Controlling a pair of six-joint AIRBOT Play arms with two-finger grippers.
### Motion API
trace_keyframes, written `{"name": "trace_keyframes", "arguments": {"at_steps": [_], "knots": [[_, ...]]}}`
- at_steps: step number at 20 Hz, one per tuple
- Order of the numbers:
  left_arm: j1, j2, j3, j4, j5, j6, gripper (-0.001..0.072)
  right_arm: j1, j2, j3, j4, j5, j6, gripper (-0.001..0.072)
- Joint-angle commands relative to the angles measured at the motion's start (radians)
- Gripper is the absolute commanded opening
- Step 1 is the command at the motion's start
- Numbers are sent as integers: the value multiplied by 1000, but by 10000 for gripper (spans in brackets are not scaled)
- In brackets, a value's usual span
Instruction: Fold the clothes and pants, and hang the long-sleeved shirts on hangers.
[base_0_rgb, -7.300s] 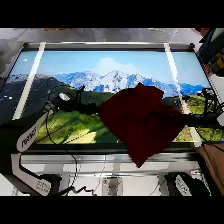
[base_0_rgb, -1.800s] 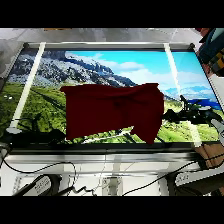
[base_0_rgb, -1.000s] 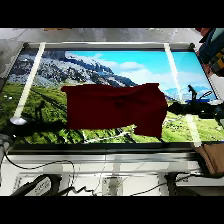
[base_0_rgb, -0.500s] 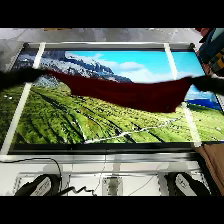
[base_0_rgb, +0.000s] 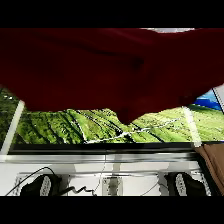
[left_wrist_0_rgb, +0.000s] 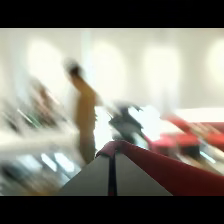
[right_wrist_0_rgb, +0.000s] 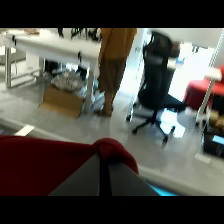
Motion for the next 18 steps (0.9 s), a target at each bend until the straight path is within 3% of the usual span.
{"name": "trace_keyframes", "arguments": {"at_steps": [1, 5, 11, 13, 18], "knots": [[15, 104, 6, 163, 111, 0, 10, -1, 66, 62, -3, -77, 24, 17], [15, 88, -12, 236, 42, 0, 8, -2, 10, 63, -74, -143, 119, 16], [8, -154, -188, 150, -399, -3, 9, 0, -362, 1, -79, 171, 320, 17], [-8, -283, -263, 140, -420, -3, 9, 0, -517, -19, -69, 233, 324, 17], [-82, -666, -295, 99, -358, 1, 9, 94, -833, -58, -44, 191, 324, 18]]}}
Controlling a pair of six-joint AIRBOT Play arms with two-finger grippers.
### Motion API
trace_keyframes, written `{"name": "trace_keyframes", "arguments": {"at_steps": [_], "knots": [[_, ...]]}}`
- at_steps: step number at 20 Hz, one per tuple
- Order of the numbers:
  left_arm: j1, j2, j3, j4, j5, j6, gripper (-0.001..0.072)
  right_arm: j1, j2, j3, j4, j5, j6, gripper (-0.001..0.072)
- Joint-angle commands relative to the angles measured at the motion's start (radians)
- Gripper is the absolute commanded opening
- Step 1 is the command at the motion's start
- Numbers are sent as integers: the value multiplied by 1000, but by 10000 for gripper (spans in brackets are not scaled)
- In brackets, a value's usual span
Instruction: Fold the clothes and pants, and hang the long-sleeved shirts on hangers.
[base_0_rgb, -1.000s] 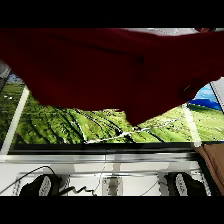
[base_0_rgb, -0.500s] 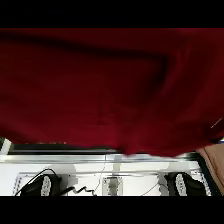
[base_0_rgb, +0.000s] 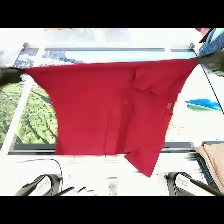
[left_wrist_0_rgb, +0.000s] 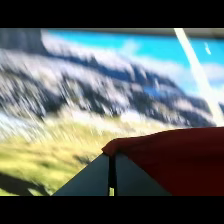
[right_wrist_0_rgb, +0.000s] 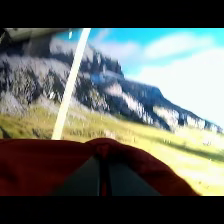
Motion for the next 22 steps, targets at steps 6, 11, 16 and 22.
{"name": "trace_keyframes", "arguments": {"at_steps": [6, 11, 16, 22], "knots": [[-180, -411, -25, -147, 419, 4, 9, 274, -386, -22, -168, -470, 4, 18], [-221, -417, -25, -121, 486, 5, 9, 308, -444, -22, -341, -481, 14, 17], [-208, -418, -25, 105, 147, -6, 8, 301, -474, -73, -482, -204, 54, 17], [-208, -481, -32, 344, -97, -226, 9, 301, -473, -80, -650, -134, 140, 17]]}}
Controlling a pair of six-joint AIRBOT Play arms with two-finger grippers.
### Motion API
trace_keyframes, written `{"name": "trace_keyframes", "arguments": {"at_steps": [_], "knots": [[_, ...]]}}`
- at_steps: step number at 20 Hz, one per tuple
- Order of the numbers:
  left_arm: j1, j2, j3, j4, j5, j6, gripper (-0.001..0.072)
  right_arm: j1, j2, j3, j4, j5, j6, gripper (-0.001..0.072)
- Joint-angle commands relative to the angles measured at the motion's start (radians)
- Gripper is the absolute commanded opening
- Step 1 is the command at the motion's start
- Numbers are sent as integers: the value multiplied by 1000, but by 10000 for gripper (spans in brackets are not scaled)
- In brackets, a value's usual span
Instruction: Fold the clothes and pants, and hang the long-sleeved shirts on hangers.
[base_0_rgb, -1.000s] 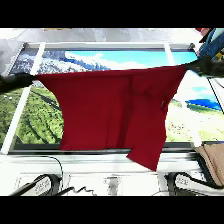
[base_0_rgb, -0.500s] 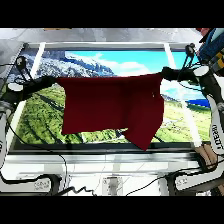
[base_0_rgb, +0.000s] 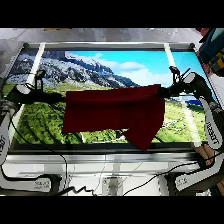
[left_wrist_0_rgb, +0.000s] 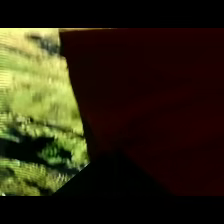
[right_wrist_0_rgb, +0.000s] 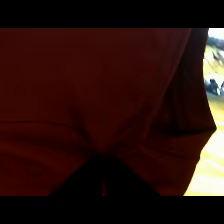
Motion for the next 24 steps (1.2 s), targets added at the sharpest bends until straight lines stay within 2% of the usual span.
{"name": "trace_keyframes", "arguments": {"at_steps": [1, 6, 10, 14, 15, 16, 17, 19, 21, 22, 24], "knots": [[1, -52, -5, 106, -112, -132, 9, 0, -3, -5, -121, 46, 101, 17], [-39, -123, -5, 21, -112, -145, 9, 0, -3, -5, -125, 45, 132, 17], [-43, -125, -5, 20, -112, -146, 9, 0, -3, -5, -193, 59, 243, 17], [-45, -125, -5, 4, -112, -145, 13, 0, -3, -5, -233, 102, 274, 28], [-45, -125, -4, -6, -112, -145, 19, 0, -3, -5, -233, 105, 274, 147], [-45, -125, -4, -23, -112, -145, 19, 0, -3, -5, -233, 106, 272, 319], [-45, -125, -4, -42, -112, -145, 19, 0, -3, -5, -233, 106, 271, 361], [-45, -125, -4, -92, -112, -142, 29, 0, -3, -4, -238, 102, 268, 368], [-45, -125, -2, -104, -112, -142, 270, 0, -1, -4, -243, 103, 267, 368], [-45, -125, -2, -104, -114, -142, 345, 0, 2, -4, -245, 104, 266, 367], [-37, -122, 1, -102, -140, -142, 361, -4, 16, -3, -245, 114, 241, 365]]}}
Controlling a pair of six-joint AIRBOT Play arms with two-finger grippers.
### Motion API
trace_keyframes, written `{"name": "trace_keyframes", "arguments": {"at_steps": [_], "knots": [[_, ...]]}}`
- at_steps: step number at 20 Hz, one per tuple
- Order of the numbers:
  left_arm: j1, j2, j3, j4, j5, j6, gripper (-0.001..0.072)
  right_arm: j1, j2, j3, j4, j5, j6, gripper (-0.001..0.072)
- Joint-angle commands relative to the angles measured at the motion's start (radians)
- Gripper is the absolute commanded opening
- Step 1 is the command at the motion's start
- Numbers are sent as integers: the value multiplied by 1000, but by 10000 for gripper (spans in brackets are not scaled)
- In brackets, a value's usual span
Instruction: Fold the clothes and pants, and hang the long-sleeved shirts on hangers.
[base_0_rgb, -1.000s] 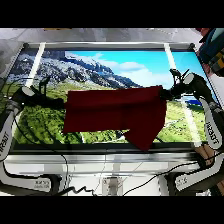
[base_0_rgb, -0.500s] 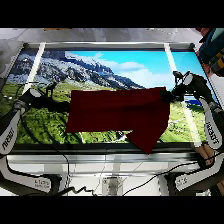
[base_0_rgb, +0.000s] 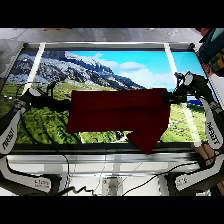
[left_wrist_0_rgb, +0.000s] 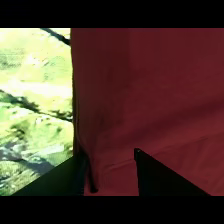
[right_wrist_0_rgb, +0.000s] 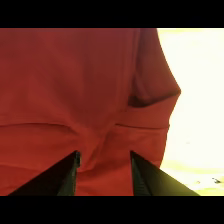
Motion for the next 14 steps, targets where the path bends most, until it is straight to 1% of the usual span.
{"name": "trace_keyframes", "arguments": {"at_steps": [1, 4, 5, 6, 7, 9, 10, 11, 12, 14], "knots": [[10, 8, 3, -13, -38, 0, 361, -9, 19, 2, -9, 24, -31, 365], [30, 51, 8, 45, -72, 0, 361, -45, 50, 1, -8, 100, -95, 362], [36, 74, 8, 80, -82, 0, 361, -62, 61, 1, -8, 127, -106, 342], [45, 104, 8, 118, -96, 0, 361, -84, 74, 1, -8, 154, -124, 289], [55, 137, 8, 153, -112, 0, 361, -110, 85, 0, -8, 187, -130, 266], [77, 218, 8, 220, -158, 0, 361, -168, 100, 0, -5, 273, -132, 264], [89, 266, 8, 256, -183, 0, 361, -202, 106, 0, 4, 341, -156, 263], [99, 315, 8, 283, -208, 0, 361, -232, 113, -3, 21, 400, -185, 233], [107, 362, 8, 310, -229, 0, 361, -266, 129, -22, 56, 443, -214, 221], [121, 462, 8, 355, -249, 0, 361, -332, 193, -114, 169, 453, -270, 220]]}}
